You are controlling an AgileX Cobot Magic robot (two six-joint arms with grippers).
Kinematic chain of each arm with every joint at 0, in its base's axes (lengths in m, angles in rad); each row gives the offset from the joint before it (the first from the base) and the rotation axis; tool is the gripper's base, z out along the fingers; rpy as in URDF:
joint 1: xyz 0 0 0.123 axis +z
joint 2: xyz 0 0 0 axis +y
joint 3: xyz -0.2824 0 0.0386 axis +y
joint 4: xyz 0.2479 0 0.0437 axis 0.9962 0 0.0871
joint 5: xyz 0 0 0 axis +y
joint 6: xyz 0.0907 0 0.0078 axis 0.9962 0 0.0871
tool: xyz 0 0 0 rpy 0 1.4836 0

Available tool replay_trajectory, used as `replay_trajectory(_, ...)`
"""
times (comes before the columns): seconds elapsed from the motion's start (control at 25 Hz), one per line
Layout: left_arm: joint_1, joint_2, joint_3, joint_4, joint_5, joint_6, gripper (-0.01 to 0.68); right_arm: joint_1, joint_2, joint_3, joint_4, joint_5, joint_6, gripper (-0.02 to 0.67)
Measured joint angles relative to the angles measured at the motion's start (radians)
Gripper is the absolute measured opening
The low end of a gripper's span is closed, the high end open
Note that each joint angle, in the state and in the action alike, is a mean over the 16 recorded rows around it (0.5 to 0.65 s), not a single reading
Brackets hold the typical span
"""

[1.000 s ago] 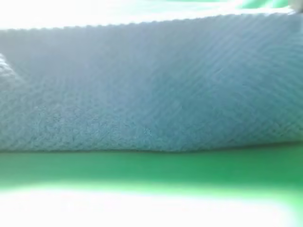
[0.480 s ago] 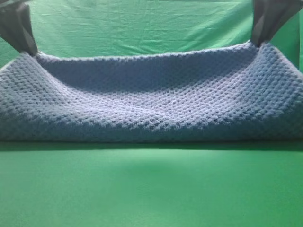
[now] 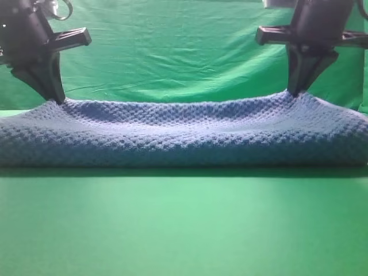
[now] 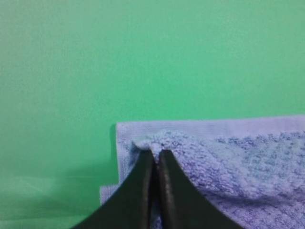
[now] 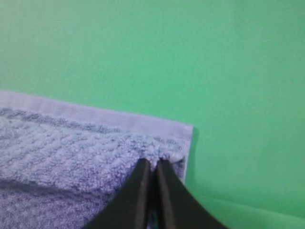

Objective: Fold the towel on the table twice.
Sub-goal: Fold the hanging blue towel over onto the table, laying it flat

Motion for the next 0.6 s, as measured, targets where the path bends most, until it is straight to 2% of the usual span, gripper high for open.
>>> replay_trajectory(0.4,0.0,0.047,-0.006,0.026,-0.039,-0.005,0.019,-0.005,0.091,-0.034,0.016,-0.041,-0.021,0.02)
replay_trajectory(0.52,0.0,0.05,-0.006,0.041,-0.044,-0.007,0.076,-0.005,0.098,-0.036,0.016,-0.053,-0.021,0.077)
replay_trajectory(0.6,0.0,0.051,-0.006,0.054,-0.045,-0.009,0.142,-0.005,0.101,-0.037,0.015,-0.057,-0.021,0.138)
